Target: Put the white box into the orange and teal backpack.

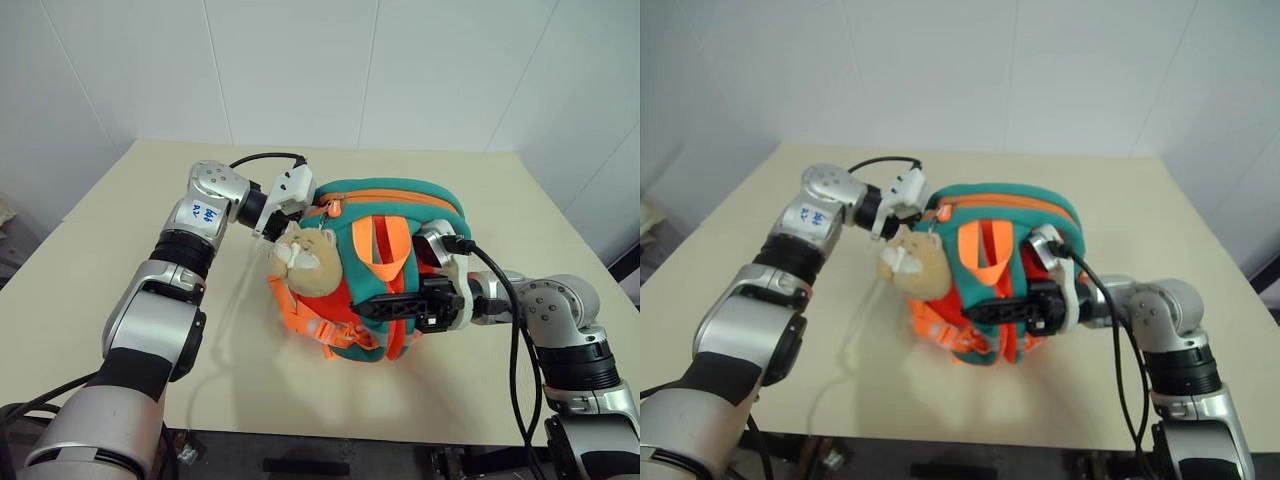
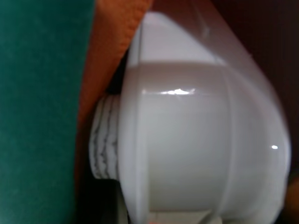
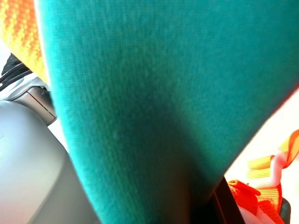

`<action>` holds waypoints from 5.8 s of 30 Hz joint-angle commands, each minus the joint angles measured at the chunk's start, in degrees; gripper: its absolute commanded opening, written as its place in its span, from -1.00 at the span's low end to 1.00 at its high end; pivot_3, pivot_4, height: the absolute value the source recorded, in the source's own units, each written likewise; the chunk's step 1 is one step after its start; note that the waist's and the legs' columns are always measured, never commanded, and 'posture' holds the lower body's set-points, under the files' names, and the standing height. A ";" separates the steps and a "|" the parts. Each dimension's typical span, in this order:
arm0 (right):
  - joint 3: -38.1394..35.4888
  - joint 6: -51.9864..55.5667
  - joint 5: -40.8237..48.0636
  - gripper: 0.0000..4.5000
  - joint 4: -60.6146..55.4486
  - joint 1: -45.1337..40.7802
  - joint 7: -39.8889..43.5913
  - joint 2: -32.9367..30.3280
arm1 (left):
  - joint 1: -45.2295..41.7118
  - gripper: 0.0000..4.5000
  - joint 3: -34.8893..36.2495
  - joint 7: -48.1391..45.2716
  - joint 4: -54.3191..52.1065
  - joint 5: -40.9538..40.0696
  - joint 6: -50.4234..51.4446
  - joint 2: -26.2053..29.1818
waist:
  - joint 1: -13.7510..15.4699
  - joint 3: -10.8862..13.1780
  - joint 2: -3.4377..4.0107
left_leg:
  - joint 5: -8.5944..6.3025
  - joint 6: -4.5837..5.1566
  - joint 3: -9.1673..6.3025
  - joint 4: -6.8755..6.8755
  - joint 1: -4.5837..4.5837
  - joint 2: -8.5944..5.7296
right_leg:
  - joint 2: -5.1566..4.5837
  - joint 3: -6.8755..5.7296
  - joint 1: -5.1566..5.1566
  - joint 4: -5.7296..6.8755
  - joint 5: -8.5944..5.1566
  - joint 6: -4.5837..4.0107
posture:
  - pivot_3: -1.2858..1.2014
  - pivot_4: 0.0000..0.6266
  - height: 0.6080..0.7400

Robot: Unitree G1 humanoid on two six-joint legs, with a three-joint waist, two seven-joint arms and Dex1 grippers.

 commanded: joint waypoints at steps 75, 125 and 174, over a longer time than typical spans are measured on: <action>1.57 -2.10 -0.89 -0.98 -0.09 -0.40 -0.45 4.07 | 27.20 0.18 4.18 14.34 -55.20 -14.64 26.65 12.60 | -0.85 0.01 0.03 | -0.02 0.03 -0.25 0.51 0.06 -0.01 | 0.05 -0.12 0.19 0.52 -0.06 0.04 | 0.03 -0.52 1.00; 0.13 0.02 1.95 -0.98 -2.35 0.15 -4.97 5.50 | 31.66 -0.92 12.95 3.28 -11.88 -22.40 40.59 22.77 | -1.38 -0.01 0.01 | 0.01 -0.01 -0.25 0.12 0.09 0.01 | 0.03 -0.18 0.07 0.50 -0.12 -0.05 | 0.03 -0.52 1.00; -0.97 0.76 4.90 -0.98 -3.93 1.70 -8.92 6.95 | 20.43 -0.92 6.93 11.85 -0.35 3.05 -3.17 19.31 | -1.33 -0.02 0.00 | 0.02 -0.02 -0.26 0.01 0.13 0.00 | 0.02 -0.19 0.07 0.46 -0.13 -0.05 | 0.03 -0.52 1.00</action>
